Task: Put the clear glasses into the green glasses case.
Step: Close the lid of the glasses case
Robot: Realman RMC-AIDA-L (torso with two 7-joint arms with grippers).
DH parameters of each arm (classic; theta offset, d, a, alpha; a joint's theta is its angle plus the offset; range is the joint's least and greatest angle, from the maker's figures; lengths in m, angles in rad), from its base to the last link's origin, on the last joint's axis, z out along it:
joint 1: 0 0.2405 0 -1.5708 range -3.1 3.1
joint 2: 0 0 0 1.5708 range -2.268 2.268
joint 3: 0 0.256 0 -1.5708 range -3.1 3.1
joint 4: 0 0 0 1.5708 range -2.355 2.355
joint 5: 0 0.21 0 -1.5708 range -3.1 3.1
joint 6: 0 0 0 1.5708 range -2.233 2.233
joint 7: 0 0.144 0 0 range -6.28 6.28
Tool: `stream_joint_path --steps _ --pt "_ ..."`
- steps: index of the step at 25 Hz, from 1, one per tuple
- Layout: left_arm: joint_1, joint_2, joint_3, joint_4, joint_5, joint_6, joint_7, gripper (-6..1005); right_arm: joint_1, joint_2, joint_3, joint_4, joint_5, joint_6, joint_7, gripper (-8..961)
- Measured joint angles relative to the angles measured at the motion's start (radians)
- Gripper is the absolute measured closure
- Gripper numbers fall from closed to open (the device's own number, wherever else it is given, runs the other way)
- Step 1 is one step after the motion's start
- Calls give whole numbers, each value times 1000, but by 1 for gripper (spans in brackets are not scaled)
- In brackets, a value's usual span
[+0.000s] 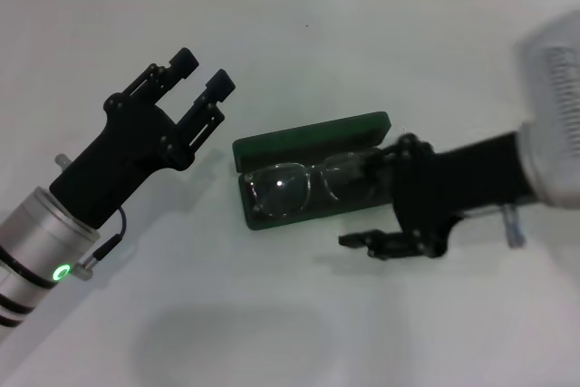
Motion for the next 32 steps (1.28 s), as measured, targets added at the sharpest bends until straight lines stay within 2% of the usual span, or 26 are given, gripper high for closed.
stream_joint_path --steps 3,6,9,11,13,17,20,23,32 --pt "1 2 -1 -1 -1 -3 -21 427 -42 -2 122 216 164 -72 -190 458" --pt "-22 11 -1 -9 -2 -20 -78 427 -25 -5 284 519 249 -222 -424 459" --pt "-89 21 2 -12 3 -95 -147 427 16 -14 439 786 227 -346 -609 459" --pt "-158 27 9 -11 25 -180 -194 427 23 -22 484 881 212 -369 -676 458" --pt "-239 29 13 -11 67 -301 -262 427 15 -29 499 921 194 -369 -711 456" --pt "-365 29 13 -11 172 -518 -403 427 5 -27 502 922 115 -366 -722 453" --pt "-419 9 13 -3 284 -628 -447 427 0 -24 503 923 84 -366 -723 451" --pt "-416 -4 13 30 360 -668 -449 427 -10 -26 504 925 80 -366 -720 448" --pt "-278 -4 10 118 401 -673 -388 427 -20 -31 505 919 79 -372 -713 441"
